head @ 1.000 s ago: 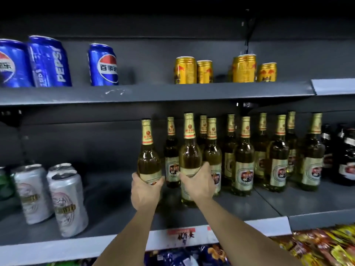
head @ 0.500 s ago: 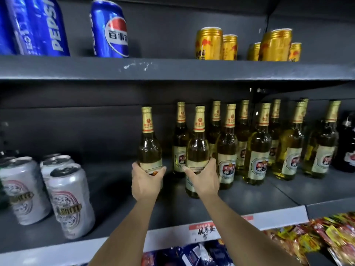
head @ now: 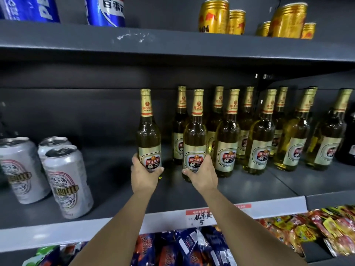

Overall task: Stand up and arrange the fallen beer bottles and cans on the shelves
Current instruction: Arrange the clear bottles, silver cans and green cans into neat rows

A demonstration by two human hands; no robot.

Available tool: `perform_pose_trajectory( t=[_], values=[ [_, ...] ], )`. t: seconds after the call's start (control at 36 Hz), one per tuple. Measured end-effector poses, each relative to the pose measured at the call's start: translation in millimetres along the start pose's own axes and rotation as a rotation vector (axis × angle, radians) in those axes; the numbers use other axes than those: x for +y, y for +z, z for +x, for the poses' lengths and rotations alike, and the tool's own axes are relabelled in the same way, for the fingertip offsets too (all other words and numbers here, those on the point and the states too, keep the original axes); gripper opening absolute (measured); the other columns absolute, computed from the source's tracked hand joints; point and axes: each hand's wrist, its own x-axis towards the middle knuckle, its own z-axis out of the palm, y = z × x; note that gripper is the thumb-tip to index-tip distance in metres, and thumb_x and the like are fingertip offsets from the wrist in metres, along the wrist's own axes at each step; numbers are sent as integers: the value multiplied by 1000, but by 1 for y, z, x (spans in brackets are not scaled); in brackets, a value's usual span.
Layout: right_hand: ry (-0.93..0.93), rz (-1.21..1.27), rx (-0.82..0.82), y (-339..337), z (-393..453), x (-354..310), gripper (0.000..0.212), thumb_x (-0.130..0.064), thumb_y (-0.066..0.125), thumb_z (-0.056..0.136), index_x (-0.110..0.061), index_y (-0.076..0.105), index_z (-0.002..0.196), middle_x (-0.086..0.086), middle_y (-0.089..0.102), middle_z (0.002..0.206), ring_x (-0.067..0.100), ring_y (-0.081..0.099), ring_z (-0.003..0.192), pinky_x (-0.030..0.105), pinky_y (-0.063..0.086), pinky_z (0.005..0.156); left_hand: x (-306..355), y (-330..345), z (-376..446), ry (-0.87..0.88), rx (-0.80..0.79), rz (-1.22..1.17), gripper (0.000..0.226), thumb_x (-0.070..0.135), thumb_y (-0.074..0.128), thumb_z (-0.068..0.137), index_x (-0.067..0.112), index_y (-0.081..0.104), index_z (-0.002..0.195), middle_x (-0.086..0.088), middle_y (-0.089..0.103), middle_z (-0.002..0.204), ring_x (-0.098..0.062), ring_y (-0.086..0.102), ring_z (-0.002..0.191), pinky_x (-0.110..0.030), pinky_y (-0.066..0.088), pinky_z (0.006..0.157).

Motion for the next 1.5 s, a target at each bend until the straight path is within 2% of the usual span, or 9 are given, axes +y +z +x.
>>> perform_pose_trajectory(
  t=[0.31, 0.67, 0.94, 1.06, 1.17, 1.22, 1.31, 1.36, 1.5],
  values=[
    [-12, 69, 36, 13, 0, 8, 87, -35, 81, 74, -16, 31, 142, -1, 52, 132, 20, 50, 123, 39, 48, 91, 0, 5, 27, -67, -81, -24, 72, 16, 85, 72, 13, 35, 124, -3, 58, 108, -26, 59, 102, -41, 51, 91],
    [-28, 17, 47, 18, 6, 15, 88, -44, 79, 73, -18, 30, 141, -4, 53, 130, 18, 51, 121, 39, 51, 88, -3, 27, 68, -18, -90, 65, 58, 20, 86, 70, 15, 44, 111, -2, 45, 113, -24, 54, 104, -43, 48, 96],
    [-42, 43, 45, 16, 5, 14, 87, -42, 80, 74, -19, 31, 142, -5, 53, 132, 17, 52, 123, 35, 47, 93, 4, 31, 61, -30, -53, 101, 67, 17, 82, 75, 9, 41, 127, -9, 45, 126, -29, 53, 113, -42, 47, 95],
    [-46, 71, 27, 15, 5, 13, 83, -39, 80, 74, -20, 35, 140, -6, 58, 128, 16, 55, 119, 33, 47, 93, 4, 32, 47, -44, 62, 137, 83, 19, 80, 77, 7, 31, 143, -16, 40, 136, -34, 42, 126, -46, 41, 98],
    [-54, 98, 17, 13, 3, 12, 77, -37, 81, 74, -21, 39, 136, -7, 61, 122, 15, 57, 115, 29, 46, 89, 11, 27, 25, 99, 328, 124, 41, 22, 73, 82, 8, 50, 114, -11, 54, 110, -30, 52, 106, -43, 45, 80],
    [-62, 90, 21, 13, 3, 11, 78, -38, 81, 74, -20, 39, 136, -6, 61, 123, 16, 57, 116, 30, 46, 89, 14, 30, 14, 143, 228, 36, 32, 35, 68, 86, 14, 55, 107, -3, 58, 104, -23, 58, 98, -35, 46, 76],
    [-75, 87, 24, 13, 1, 10, 79, -37, 81, 74, -19, 38, 137, -4, 59, 124, 18, 57, 116, 33, 46, 90, 27, 40, 0, 93, -178, -75, 53, 58, 62, 83, 25, 53, 125, 9, 61, 112, -13, 60, 103, -31, 49, 87],
    [-80, 87, 22, 13, 1, 10, 77, -33, 79, 76, -19, 37, 140, -1, 58, 127, 20, 57, 117, 35, 48, 92, 37, 48, -9, 73, -368, -94, 65, 56, 67, 81, 32, 44, 137, 15, 57, 117, -8, 56, 109, -31, 47, 97],
    [-107, 110, 11, 13, 0, 8, 62, -23, 73, 82, -20, 42, 136, 0, 62, 123, 21, 61, 108, 30, 48, 85, 43, 63, -19, 78, -321, -72, 69, 37, 81, 74, 31, 48, 134, 14, 66, 110, -6, 62, 104, -34, 51, 97]
  ],
)
